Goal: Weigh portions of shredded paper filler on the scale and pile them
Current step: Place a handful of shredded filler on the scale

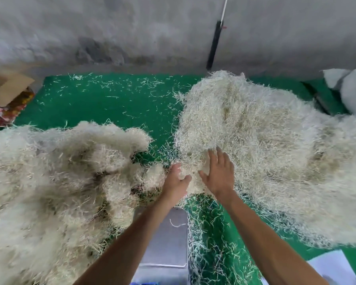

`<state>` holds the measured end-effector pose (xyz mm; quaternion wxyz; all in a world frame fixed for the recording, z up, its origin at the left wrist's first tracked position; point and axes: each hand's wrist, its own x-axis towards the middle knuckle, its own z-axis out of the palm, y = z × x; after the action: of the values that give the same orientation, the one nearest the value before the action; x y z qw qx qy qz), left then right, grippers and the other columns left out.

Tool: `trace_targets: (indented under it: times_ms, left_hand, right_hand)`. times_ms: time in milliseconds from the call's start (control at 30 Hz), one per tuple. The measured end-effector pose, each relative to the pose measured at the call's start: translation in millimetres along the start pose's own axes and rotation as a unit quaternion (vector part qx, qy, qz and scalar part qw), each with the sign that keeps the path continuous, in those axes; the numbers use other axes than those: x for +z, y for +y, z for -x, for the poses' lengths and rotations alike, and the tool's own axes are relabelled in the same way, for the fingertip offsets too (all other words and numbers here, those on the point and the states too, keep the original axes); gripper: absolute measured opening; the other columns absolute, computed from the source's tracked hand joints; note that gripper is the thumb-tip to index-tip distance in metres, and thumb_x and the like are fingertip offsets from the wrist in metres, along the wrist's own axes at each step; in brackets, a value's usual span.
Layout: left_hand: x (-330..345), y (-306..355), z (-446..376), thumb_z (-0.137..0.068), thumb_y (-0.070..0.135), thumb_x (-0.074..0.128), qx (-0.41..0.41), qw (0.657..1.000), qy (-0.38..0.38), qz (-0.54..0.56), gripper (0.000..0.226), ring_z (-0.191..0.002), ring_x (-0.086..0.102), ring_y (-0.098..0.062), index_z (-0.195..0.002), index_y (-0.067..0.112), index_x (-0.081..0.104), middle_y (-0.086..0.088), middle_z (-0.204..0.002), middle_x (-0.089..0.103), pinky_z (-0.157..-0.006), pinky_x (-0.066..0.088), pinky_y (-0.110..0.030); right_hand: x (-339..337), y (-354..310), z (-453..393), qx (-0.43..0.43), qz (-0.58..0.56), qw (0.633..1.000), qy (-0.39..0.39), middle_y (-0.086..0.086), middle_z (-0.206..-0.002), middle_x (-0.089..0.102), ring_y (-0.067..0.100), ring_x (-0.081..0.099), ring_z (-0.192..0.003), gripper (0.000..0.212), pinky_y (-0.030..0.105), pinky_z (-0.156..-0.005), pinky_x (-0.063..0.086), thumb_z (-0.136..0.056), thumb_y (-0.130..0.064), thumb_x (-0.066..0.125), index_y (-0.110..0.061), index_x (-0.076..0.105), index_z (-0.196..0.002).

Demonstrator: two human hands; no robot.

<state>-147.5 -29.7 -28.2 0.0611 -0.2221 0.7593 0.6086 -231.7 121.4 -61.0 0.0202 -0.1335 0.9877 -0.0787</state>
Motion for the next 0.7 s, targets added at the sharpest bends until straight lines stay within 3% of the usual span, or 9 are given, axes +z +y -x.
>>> trace_targets:
  times_ms: [67, 133, 200, 300, 400, 500, 600, 633, 700]
  left_hand:
    - [13.4, -1.2, -21.1, -0.099, 0.014, 0.061, -0.016, 0.999, 0.0, -0.037, 0.064, -0.099, 0.063, -0.015, -0.153, 0.03, 0.031, -0.009, -0.157, 0.03, -0.084, 0.061, -0.047]
    - [25.4, -9.1, -38.1, -0.099, 0.016, 0.061, -0.043, 0.993, -0.003, -0.114, 0.067, -0.097, 0.065, -0.017, -0.155, 0.031, 0.028, -0.011, -0.155, 0.033, -0.085, 0.061, -0.042]
    - [39.3, -20.8, -50.6, -0.099, 0.019, 0.059, -0.073, 0.987, -0.039, -0.14, 0.066, -0.113, 0.064, -0.029, -0.156, 0.027, 0.026, -0.012, -0.154, 0.038, -0.091, 0.058, -0.036]
    - [55.6, -26.6, -58.7, -0.101, 0.019, 0.054, -0.1, 0.987, -0.085, -0.094, 0.058, -0.101, 0.062, -0.011, -0.155, 0.022, 0.032, -0.006, -0.15, 0.045, -0.088, 0.056, -0.024]
    - [64.6, -21.5, -59.9, -0.101, 0.016, 0.054, -0.138, 0.986, -0.094, -0.014, 0.046, -0.095, 0.06, -0.011, -0.145, 0.022, 0.044, -0.006, -0.141, 0.049, -0.077, 0.061, -0.029]
    - [58.6, -8.6, -48.3, -0.1, 0.004, 0.05, -0.174, 0.979, -0.085, 0.068, 0.051, -0.107, 0.064, -0.025, -0.148, 0.018, 0.039, -0.012, -0.139, 0.049, -0.078, 0.062, -0.032]
    - [50.0, -3.4, -34.8, -0.098, 0.0, 0.052, -0.204, 0.971, -0.089, 0.086, 0.044, -0.104, 0.068, -0.025, -0.14, 0.005, 0.045, -0.015, -0.129, 0.059, -0.079, 0.062, -0.033]
    - [44.0, 3.5, -26.5, -0.097, 0.0, 0.054, -0.217, 0.968, -0.077, 0.095, 0.041, -0.105, 0.068, -0.025, -0.138, 0.002, 0.047, -0.016, -0.125, 0.061, -0.08, 0.062, -0.034]
    - [32.0, 14.2, -10.0, -0.099, 0.001, 0.053, -0.219, 0.967, -0.041, 0.123, 0.038, -0.109, 0.067, -0.03, -0.137, 0.0, 0.046, -0.021, -0.126, 0.061, -0.084, 0.061, -0.04]
  right_hand:
    - [14.6, 6.8, -17.8, 0.031, -0.009, 0.998, -0.047, 0.008, -0.172, -0.009, 0.039, 0.007, -0.157, 0.093, 0.056, -0.122, 0.007, -0.099, -0.058, 0.053, -0.03, -0.006, -0.164]
    - [28.9, 7.4, -22.0, 0.032, -0.017, 0.996, -0.087, 0.014, -0.169, 0.019, 0.038, 0.033, -0.15, 0.081, 0.055, -0.119, 0.032, -0.1, -0.049, 0.057, -0.028, 0.01, -0.163]
    - [35.5, 8.6, -21.2, -0.011, -0.036, 0.998, -0.054, 0.009, -0.148, 0.052, 0.029, 0.058, -0.128, 0.06, 0.046, -0.106, 0.051, -0.098, -0.032, 0.064, -0.024, 0.037, -0.151]
    - [20.8, 6.8, -29.9, -0.053, -0.118, 0.991, 0.036, 0.003, -0.114, 0.065, 0.019, 0.064, -0.093, 0.043, 0.035, -0.086, 0.06, -0.091, -0.008, 0.066, -0.016, 0.059, -0.133]
    - [-21.9, -6.3, -43.3, -0.071, -0.222, 0.967, 0.106, 0.005, -0.096, 0.065, 0.011, 0.054, -0.07, 0.03, 0.025, -0.061, 0.05, -0.094, -0.01, 0.067, -0.008, 0.063, -0.124]
    - [-72.5, -27.8, -51.2, -0.044, -0.379, 0.917, 0.115, 0.006, -0.107, 0.072, 0.006, 0.059, -0.083, 0.042, 0.023, -0.08, 0.052, -0.1, -0.022, 0.067, -0.003, 0.059, -0.136]
    - [-106.9, -43.5, -51.9, 0.039, -0.555, 0.828, 0.073, -0.011, -0.058, 0.054, 0.002, 0.042, -0.045, 0.054, 0.023, -0.047, 0.04, -0.101, -0.024, 0.066, -0.009, 0.049, -0.149]
    - [-117.3, -48.6, -50.8, 0.059, -0.588, 0.804, 0.066, -0.011, -0.05, 0.044, 0.0, 0.035, -0.039, 0.061, 0.021, -0.042, 0.031, -0.101, -0.026, 0.066, -0.011, 0.04, -0.155]
    - [-137.0, -58.2, -43.0, 0.086, -0.617, 0.779, 0.071, -0.011, -0.055, 0.046, -0.01, 0.038, -0.04, 0.076, 0.01, -0.046, 0.024, -0.101, -0.03, 0.067, -0.01, 0.026, -0.162]
